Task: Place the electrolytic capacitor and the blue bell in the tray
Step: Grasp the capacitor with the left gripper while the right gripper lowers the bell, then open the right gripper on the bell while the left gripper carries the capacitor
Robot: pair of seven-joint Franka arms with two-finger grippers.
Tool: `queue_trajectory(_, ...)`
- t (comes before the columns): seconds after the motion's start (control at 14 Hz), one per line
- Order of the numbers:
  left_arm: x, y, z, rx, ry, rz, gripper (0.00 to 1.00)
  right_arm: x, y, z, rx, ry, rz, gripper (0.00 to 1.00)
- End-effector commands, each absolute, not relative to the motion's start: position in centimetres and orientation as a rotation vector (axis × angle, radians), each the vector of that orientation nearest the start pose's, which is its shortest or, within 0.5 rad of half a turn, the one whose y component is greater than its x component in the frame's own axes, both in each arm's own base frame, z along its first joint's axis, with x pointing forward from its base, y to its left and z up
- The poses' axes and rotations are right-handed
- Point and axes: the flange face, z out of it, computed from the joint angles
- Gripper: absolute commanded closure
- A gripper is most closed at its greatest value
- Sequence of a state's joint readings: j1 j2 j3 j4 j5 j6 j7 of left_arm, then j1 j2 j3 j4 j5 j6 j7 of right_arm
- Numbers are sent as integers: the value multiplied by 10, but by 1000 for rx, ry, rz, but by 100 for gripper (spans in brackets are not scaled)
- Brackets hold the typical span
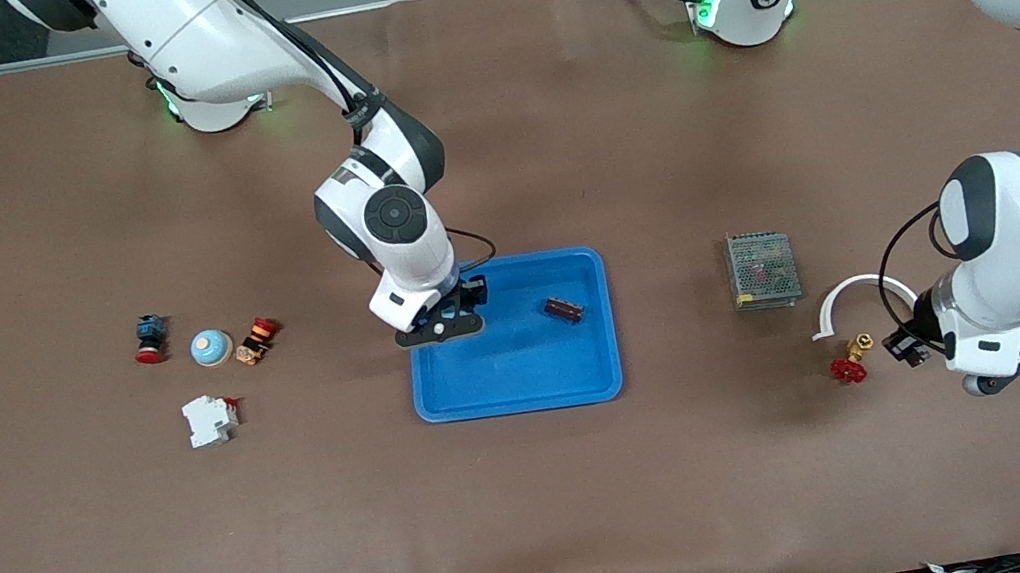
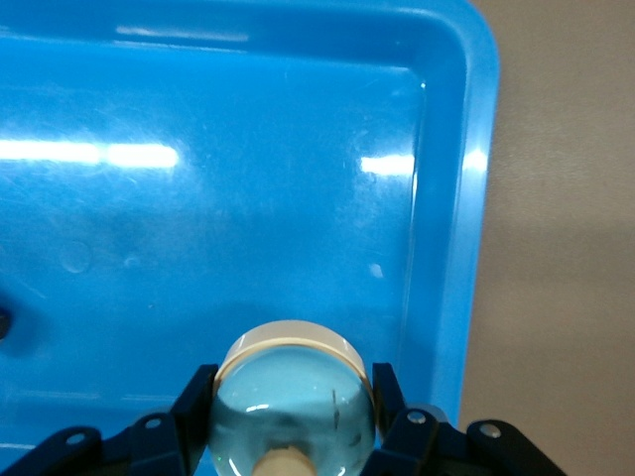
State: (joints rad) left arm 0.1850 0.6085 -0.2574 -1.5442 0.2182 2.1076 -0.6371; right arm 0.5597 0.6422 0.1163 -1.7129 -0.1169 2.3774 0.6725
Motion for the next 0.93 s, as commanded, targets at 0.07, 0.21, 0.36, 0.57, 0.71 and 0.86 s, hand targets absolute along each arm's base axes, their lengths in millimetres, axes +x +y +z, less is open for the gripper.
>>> queue_trajectory(0.07,692,-54,320,-2985,-877,37,100,535,418,210,-3122,-91,-83,54)
queue_trajectory(0.21,688,-87,326,-2992,-936,41,100,534,418,198,-3116,-92,-87,54)
queue_trajectory(0.36,682,-127,321,-2982,-998,58,100,533,419,197,-3118,-95,-90,54)
queue_trajectory(0.57,678,-196,308,-2977,-1064,65,100,531,422,195,-3120,-102,-86,54)
queue_trajectory(0.71,671,-243,305,-2966,-1123,62,100,529,422,190,-3123,-105,-78,54)
queue_trajectory(0.86,663,-283,312,-2977,-1162,29,100,529,422,188,-3123,-105,-77,54)
